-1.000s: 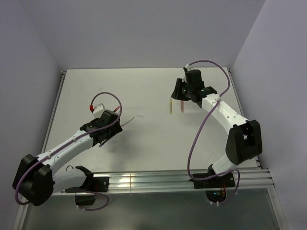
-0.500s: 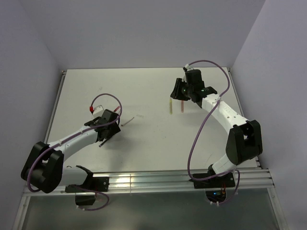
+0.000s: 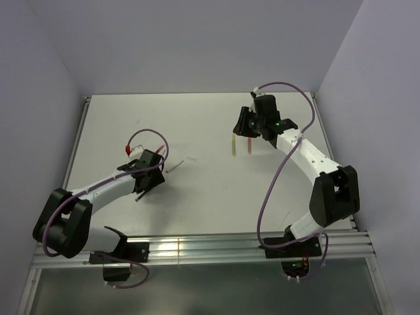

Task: Insert the pens into the pen caps
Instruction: Pick up the pen from the center of the board.

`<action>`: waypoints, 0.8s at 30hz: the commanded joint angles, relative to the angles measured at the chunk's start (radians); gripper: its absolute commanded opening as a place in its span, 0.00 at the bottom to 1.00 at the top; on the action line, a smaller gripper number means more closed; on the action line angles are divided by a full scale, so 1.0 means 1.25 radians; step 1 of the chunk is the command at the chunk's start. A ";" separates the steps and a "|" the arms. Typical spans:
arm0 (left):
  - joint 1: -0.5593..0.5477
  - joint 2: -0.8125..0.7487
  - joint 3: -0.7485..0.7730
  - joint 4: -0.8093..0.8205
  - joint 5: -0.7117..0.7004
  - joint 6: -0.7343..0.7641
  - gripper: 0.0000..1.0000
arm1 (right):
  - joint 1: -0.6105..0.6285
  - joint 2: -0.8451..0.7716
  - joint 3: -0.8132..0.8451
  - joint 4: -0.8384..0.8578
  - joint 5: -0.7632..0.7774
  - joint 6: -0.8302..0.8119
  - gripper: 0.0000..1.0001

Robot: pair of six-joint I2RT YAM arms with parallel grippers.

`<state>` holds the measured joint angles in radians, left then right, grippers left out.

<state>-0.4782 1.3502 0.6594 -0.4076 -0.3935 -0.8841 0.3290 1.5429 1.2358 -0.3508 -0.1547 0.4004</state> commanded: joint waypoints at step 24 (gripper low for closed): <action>0.002 0.027 0.004 0.018 0.044 0.008 0.67 | 0.007 -0.040 -0.002 0.033 -0.022 0.002 0.38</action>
<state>-0.4782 1.3724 0.6594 -0.4068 -0.3561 -0.8772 0.3298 1.5391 1.2358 -0.3504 -0.1787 0.4023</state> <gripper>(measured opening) 0.677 0.380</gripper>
